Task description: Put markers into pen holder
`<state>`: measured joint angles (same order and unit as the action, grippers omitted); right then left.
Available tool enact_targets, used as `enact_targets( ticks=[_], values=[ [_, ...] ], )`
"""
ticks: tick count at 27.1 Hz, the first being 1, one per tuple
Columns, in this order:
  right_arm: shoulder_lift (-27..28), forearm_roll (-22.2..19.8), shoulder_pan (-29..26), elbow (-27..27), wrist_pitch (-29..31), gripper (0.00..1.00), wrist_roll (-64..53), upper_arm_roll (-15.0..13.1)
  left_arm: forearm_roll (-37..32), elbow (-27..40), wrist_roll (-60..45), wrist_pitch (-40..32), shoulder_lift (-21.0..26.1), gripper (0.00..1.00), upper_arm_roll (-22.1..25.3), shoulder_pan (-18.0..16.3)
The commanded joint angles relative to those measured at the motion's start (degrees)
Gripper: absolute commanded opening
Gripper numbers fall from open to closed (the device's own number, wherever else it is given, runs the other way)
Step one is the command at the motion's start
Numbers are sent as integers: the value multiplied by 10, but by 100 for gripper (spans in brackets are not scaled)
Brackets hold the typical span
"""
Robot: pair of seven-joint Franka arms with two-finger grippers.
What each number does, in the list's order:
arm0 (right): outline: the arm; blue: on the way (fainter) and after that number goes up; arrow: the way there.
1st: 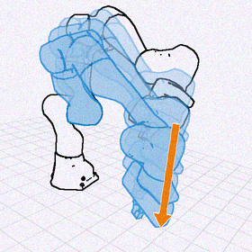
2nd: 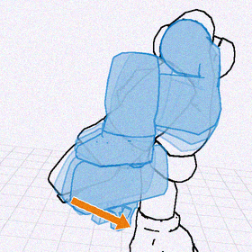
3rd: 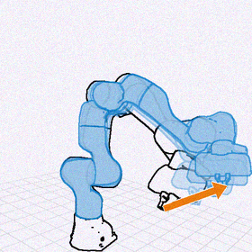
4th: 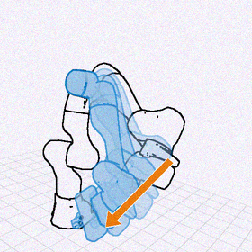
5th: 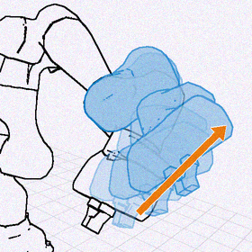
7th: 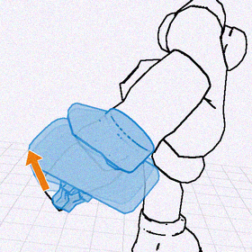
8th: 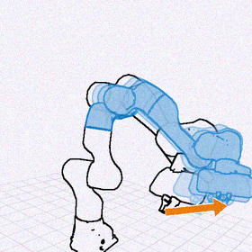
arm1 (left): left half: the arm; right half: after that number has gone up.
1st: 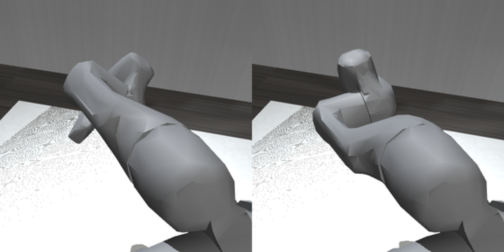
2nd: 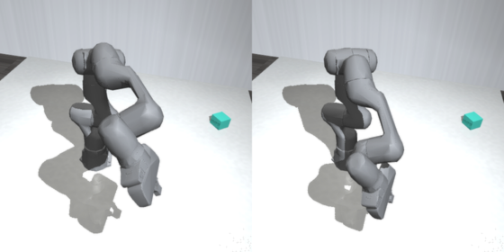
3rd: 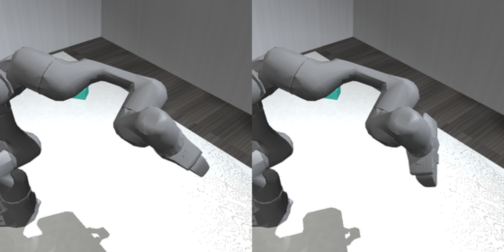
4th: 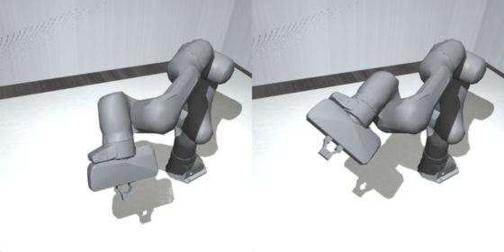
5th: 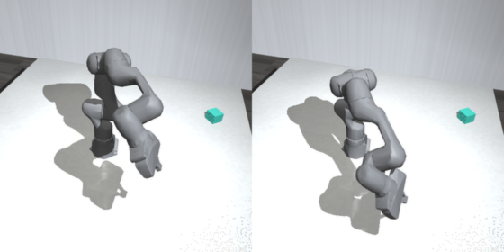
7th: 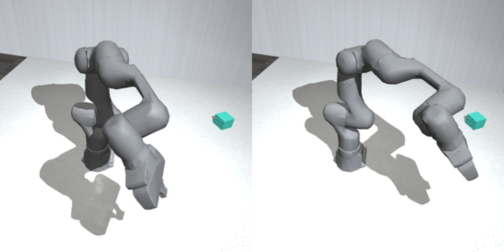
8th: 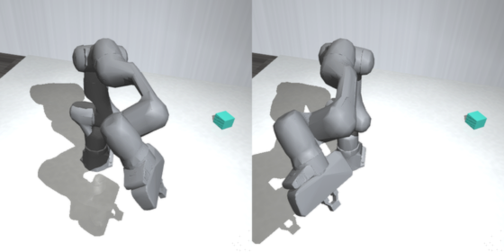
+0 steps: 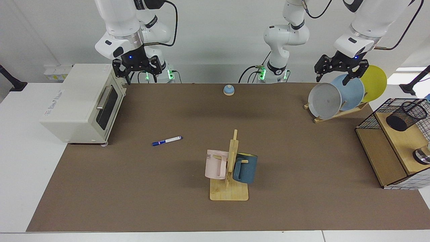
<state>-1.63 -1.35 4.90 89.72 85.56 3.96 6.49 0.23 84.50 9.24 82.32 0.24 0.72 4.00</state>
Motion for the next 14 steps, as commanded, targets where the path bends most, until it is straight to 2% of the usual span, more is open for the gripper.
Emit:
enact_targets(
  ticks=[1,14],
  values=[
    [-7,4,-5,4,-3,100,-12,3,6,17,-5,-2,-15,100,-1,-3],
    [-7,3,-5,3,-4,100,-17,3,6,17,-5,-2,-15,100,-1,-3]
  ],
)
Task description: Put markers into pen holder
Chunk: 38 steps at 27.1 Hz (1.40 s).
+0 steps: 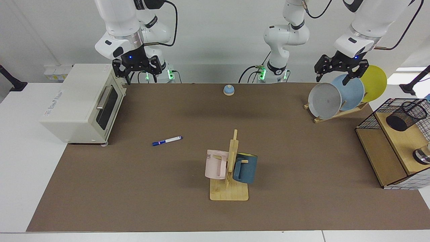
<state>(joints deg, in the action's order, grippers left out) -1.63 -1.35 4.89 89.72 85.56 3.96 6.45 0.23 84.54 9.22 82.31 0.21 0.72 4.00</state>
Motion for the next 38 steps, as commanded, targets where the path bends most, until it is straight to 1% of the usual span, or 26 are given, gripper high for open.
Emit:
enact_targets(
  ticks=[1,6,10,16,19,24,27,30,32,35,38],
  values=[
    [-7,3,-5,4,-10,100,-18,3,6,17,-5,-2,-14,100,-1,-3],
    [-8,4,-1,5,-4,100,-12,4,6,17,-5,-2,-14,100,-1,-3],
    [-11,4,-1,9,-11,100,-13,5,6,18,-5,-2,-14,100,-1,-3],
    [-23,5,-6,34,5,100,-2,4,6,18,-5,-2,-14,100,-1,-3],
    [-26,4,-3,44,19,100,27,3,6,18,-5,-2,-14,100,-1,-3],
    [-21,3,0,56,29,100,130,4,6,18,-5,-2,-15,100,-1,-3],
    [-20,3,1,71,53,100,186,4,6,18,-5,-3,-15,100,-1,-3],
    [-18,3,4,91,74,100,271,5,6,18,-5,-3,-15,100,-1,-3],
    [-18,3,10,112,99,100,334,5,6,18,-5,-3,-15,100,-1,-3],
    [-19,4,11,150,158,100,427,5,6,18,-5,-3,-14,100,-1,-3],
    [-16,4,10,176,195,100,530,5,6,18,-6,-3,-15,100,-1,-3]
  ],
)
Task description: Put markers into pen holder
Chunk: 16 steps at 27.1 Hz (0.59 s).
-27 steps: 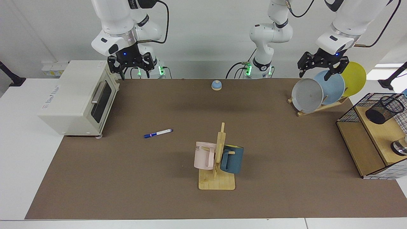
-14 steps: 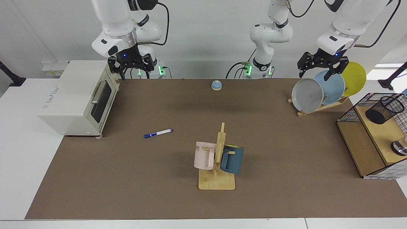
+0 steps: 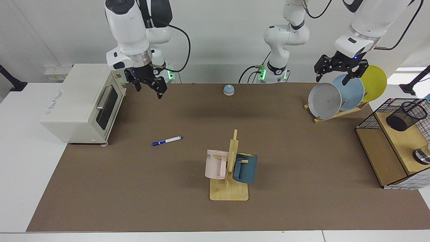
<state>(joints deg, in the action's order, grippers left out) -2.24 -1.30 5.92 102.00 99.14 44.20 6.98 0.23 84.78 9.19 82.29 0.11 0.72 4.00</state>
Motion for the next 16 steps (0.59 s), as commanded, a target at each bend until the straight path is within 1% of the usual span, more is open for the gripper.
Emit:
enact_targets(
  ticks=[1,5,10,13,16],
  values=[
    [-8,4,0,61,68,100,158,0,6,15,-6,-3,-13,100,-1,-3],
    [13,4,0,87,113,100,258,0,6,15,-9,-3,-14,100,-1,-3],
    [54,5,-5,120,195,100,358,0,6,13,-10,-4,-14,100,-1,-2],
    [69,6,-14,131,214,100,370,0,6,13,-8,-4,-18,100,-1,-3],
    [76,37,-23,147,226,100,369,-1,6,13,-8,-6,-19,100,-1,-3]
  ],
)
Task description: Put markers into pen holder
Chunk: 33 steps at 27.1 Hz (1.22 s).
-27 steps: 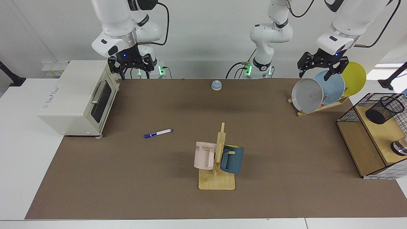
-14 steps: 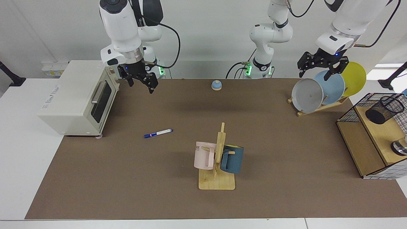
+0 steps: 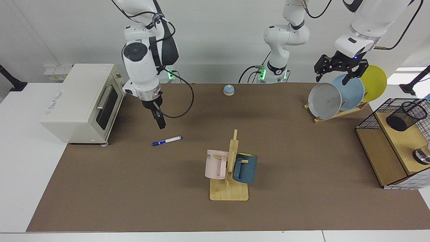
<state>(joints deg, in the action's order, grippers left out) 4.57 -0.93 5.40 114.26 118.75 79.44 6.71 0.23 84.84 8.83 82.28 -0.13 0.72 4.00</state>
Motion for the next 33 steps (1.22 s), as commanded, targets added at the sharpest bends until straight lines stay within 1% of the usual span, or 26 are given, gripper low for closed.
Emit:
enact_targets(
  ticks=[1,5,8,15,19,26,29,31,33],
  values=[
    [10,43,-21,30,40,100,17,1,6,13,-6,-6,-16,100,-1,-3],
    [16,49,-29,71,92,100,19,1,6,15,-6,-6,-18,100,-1,-3],
    [29,49,-30,92,133,100,18,1,6,16,-3,-6,-20,100,-1,-3],
    [74,50,-25,97,191,100,29,2,6,31,0,-18,-30,100,-1,-3],
    [89,50,-27,98,200,100,25,2,6,33,-1,-19,-32,100,-1,-3],
    [93,49,-25,97,205,99,18,2,6,34,-1,-20,-32,100,-1,-3],
    [100,49,-22,97,216,98,17,2,6,34,-1,-20,-32,100,-1,-3],
    [103,49,-21,97,217,94,13,2,6,34,-2,-20,-32,100,-1,-3],
    [103,49,-21,97,217,86,5,2,6,34,-5,-20,-32,100,-1,-2]
  ],
)
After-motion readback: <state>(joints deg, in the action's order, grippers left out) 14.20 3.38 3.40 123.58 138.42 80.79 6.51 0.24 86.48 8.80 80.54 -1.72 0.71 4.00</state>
